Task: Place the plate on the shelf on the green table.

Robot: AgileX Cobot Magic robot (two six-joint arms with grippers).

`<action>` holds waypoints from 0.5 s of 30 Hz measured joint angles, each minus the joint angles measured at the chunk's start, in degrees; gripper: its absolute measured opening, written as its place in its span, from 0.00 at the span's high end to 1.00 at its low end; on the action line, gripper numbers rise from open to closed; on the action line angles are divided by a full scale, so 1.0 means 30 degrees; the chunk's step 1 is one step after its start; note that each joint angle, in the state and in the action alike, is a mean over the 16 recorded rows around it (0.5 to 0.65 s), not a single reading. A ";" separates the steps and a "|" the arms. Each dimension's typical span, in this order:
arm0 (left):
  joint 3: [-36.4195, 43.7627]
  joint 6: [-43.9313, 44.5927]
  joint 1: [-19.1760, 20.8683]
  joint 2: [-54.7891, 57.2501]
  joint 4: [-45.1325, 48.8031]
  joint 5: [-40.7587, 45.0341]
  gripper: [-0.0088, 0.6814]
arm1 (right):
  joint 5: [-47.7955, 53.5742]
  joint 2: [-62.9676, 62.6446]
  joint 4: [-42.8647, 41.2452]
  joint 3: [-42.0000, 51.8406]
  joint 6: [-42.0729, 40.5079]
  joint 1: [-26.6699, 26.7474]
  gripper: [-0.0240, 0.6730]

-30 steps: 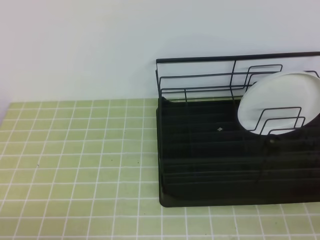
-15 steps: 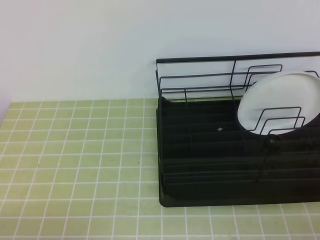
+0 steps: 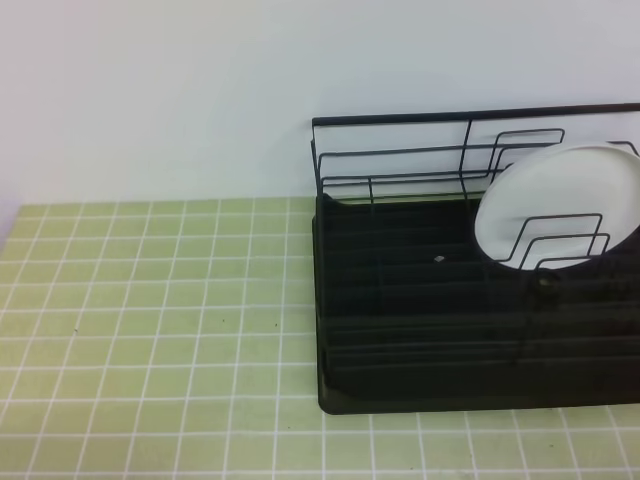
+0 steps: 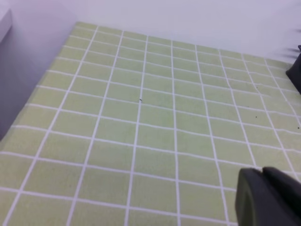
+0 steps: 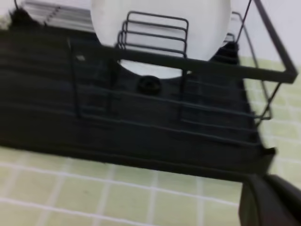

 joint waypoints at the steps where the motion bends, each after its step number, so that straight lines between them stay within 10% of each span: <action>1: 0.0000 0.0002 0.0000 -0.0002 0.0000 0.0000 0.99 | 0.0002 -0.0039 0.0034 -0.0002 0.0094 -0.0040 0.97; 15: 0.0000 0.0006 0.0000 -0.0009 0.0019 0.0000 0.99 | 0.0016 -0.0055 0.0711 -0.0006 0.0708 -0.0061 0.97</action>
